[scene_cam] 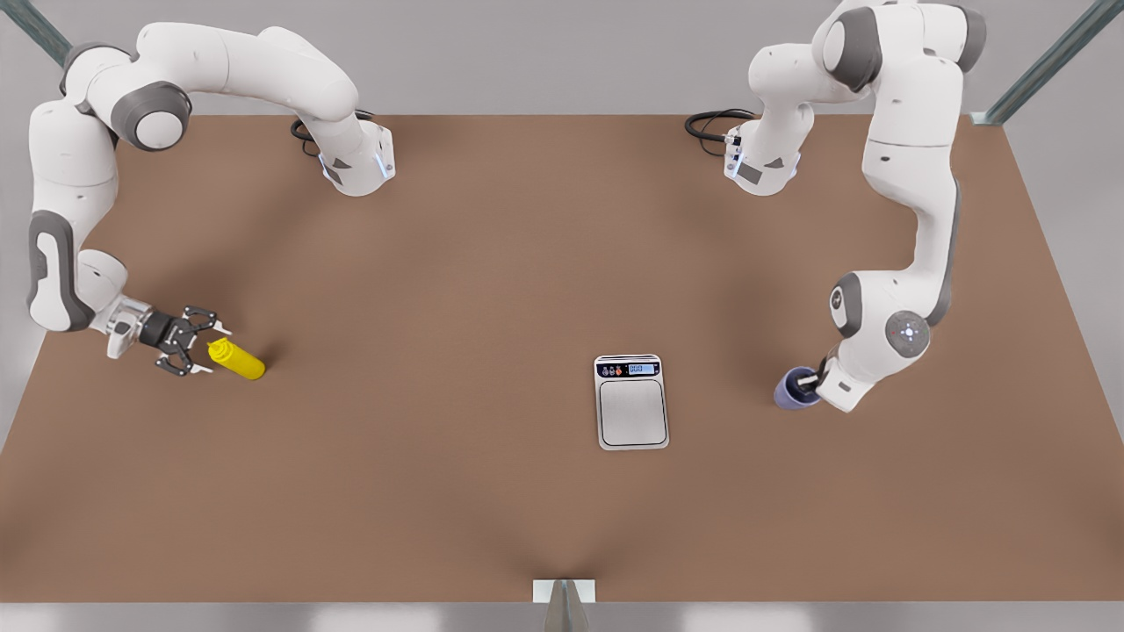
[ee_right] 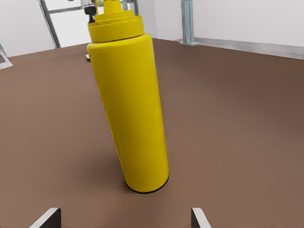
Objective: Move cup to the weight, pick up sauce bottle, pour sauce
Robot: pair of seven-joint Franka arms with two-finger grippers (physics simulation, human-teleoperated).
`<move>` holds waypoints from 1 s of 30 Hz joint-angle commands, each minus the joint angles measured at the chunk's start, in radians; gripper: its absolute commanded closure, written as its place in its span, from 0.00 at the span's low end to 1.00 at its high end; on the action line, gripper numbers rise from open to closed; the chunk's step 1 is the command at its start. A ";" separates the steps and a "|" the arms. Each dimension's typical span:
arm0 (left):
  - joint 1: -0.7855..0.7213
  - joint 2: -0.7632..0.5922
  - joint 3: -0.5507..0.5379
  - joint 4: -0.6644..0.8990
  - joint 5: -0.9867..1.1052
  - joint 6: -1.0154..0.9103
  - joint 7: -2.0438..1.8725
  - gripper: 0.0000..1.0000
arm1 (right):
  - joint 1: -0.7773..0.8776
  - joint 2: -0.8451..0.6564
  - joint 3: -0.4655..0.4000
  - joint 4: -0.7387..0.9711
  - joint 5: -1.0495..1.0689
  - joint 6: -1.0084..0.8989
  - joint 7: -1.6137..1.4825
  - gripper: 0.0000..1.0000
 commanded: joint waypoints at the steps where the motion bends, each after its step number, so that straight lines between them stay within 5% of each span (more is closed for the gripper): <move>1: -0.005 0.001 0.000 0.004 -0.075 -0.001 -0.004 0.79 | 0.000 0.000 0.001 0.000 0.002 0.000 0.000 0.00; 11: -0.328 0.097 0.000 0.207 -0.075 -0.003 -0.549 0.79 | 0.015 0.020 0.041 0.014 0.011 0.008 0.008 0.00; 28: -0.436 0.265 -0.048 0.406 -0.073 -0.026 -0.771 0.79 | 0.038 0.028 0.055 0.012 0.011 -0.001 0.008 0.00; 30: -0.436 0.263 -0.048 0.406 -0.072 -0.026 -0.766 0.59 | 0.051 0.028 0.055 0.012 0.011 -0.003 0.006 0.00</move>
